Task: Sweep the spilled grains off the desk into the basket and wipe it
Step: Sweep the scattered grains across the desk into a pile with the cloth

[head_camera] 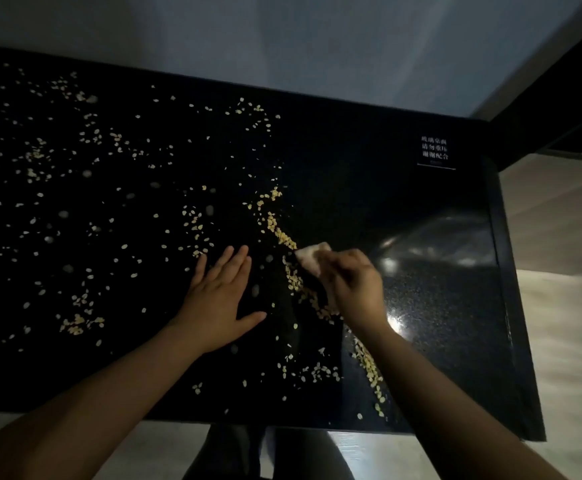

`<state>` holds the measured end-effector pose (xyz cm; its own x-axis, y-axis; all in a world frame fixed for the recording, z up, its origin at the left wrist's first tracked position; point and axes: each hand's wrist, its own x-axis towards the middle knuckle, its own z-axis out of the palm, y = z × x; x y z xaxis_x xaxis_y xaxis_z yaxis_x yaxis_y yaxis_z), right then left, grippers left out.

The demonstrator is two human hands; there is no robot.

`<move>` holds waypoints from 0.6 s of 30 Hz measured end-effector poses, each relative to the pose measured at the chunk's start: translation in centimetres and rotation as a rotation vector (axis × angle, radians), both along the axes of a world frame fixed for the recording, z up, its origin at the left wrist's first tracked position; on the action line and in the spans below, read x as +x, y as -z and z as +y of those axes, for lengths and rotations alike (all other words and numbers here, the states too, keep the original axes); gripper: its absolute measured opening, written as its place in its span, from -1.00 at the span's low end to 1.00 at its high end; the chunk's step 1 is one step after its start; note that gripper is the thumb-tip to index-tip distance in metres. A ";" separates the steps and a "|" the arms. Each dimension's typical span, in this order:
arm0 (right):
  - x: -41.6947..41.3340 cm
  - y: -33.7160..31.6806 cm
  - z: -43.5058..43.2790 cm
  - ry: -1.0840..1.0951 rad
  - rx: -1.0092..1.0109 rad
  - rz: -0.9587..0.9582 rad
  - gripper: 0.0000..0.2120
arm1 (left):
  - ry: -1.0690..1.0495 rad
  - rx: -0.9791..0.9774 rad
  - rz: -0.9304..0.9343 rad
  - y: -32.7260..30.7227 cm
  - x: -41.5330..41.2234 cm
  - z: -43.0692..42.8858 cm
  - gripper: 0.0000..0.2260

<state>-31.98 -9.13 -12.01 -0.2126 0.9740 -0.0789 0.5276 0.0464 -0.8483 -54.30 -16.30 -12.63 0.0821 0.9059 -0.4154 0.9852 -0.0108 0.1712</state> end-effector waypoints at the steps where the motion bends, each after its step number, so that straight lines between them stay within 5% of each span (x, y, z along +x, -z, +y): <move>1: 1.0 -0.5 0.4 0.064 0.033 -0.003 -0.80 | -0.007 0.001 0.002 0.0 0.1 0.0 -0.04; 8: 9.4 1.3 2.1 0.434 0.032 -0.219 -0.76 | -0.065 0.019 0.034 -0.1 1.1 -0.1 -0.09; 18: 0.9 2.0 -4.1 -0.042 0.104 -0.038 -0.81 | -0.134 0.100 -0.031 -1.5 3.3 -4.8 -0.10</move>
